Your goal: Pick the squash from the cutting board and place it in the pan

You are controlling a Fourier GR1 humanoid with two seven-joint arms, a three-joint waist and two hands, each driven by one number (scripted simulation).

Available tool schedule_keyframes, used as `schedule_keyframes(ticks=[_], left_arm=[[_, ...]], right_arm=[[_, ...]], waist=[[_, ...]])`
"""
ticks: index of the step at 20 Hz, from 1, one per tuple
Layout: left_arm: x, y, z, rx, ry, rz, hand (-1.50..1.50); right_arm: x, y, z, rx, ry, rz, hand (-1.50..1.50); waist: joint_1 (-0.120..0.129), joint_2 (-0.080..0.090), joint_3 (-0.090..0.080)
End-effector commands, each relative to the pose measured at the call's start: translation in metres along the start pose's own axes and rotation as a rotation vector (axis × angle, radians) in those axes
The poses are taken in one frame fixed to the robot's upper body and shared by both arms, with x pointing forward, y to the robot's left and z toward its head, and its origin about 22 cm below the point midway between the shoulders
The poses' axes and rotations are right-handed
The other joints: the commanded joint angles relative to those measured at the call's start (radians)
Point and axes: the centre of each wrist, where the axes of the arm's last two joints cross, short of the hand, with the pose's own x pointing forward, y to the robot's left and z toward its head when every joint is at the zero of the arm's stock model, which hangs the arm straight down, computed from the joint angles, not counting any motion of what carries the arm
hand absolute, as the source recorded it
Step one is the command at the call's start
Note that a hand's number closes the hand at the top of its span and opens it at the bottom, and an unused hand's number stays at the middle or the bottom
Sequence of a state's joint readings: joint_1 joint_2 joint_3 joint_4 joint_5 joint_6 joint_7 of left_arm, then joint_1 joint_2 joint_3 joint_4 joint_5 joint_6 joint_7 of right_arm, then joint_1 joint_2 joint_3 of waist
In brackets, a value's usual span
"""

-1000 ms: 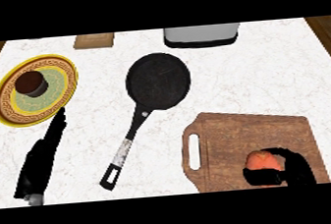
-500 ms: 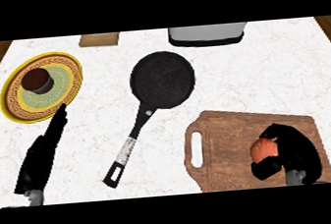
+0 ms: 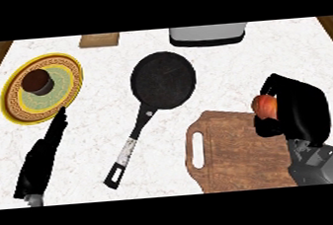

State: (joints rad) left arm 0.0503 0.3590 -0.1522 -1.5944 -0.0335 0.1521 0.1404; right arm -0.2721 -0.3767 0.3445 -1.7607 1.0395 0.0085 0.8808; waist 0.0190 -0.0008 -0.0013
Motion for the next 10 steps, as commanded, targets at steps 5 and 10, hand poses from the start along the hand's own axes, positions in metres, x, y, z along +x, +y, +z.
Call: schedule_keyframes(ticks=[5,10], left_arm=[[0.003,-0.011,-0.005,0.022,-0.002,-0.018,0.0],[0.001,-0.009,-0.005,0.005,-0.002,0.004,0.0]], right_arm=[[0.094,-0.016,-0.026,-0.107,-0.166,-0.129,1.5],[0.118,0.006,-0.058,-0.023,-0.205,-0.254,1.5]], waist=[[0.003,0.005,0.001],[0.004,0.007,0.001]])
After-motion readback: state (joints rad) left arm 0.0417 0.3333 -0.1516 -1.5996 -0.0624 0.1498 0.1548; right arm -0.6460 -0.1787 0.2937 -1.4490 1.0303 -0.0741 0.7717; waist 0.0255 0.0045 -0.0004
